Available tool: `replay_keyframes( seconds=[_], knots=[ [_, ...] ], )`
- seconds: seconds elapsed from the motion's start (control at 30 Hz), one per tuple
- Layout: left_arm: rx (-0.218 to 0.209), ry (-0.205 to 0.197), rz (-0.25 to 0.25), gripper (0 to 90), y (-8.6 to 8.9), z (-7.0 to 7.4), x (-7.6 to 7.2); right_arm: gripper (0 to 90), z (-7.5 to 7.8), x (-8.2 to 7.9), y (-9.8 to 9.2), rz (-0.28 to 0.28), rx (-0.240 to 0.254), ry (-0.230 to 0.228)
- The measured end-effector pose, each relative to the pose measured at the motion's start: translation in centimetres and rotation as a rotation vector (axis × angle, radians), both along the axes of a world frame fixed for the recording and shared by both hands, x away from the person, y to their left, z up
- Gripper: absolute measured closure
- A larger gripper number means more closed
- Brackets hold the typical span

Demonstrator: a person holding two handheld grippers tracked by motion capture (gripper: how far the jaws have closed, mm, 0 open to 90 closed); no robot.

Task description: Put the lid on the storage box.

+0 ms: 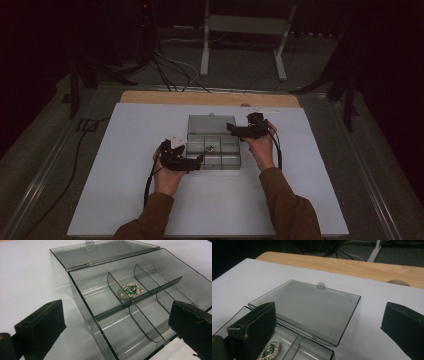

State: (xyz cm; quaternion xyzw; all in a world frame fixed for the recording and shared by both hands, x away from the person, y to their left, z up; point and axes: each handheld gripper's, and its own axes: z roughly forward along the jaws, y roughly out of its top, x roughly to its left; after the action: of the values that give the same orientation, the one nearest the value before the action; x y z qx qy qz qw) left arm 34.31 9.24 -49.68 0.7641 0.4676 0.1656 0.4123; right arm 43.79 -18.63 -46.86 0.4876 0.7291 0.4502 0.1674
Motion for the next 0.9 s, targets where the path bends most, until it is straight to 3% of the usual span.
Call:
replay_keyframes(
  seconds=[0.37,0.67,0.9],
  knots=[
    [-0.008,0.009,-0.009,3.2,0.0,0.0,0.0,0.0,-1.3,1.2,0.4,-0.031,0.001,0.061],
    [-0.012,0.025,-0.023,7.3,0.0,-0.1,0.0,0.2,-1.9,1.7,0.9,-0.027,-0.033,0.11],
    [0.006,0.048,-0.035,9.2,-0.1,-0.4,0.0,11.7,-2.2,2.1,1.6,-0.036,-0.05,0.147]
  ],
)
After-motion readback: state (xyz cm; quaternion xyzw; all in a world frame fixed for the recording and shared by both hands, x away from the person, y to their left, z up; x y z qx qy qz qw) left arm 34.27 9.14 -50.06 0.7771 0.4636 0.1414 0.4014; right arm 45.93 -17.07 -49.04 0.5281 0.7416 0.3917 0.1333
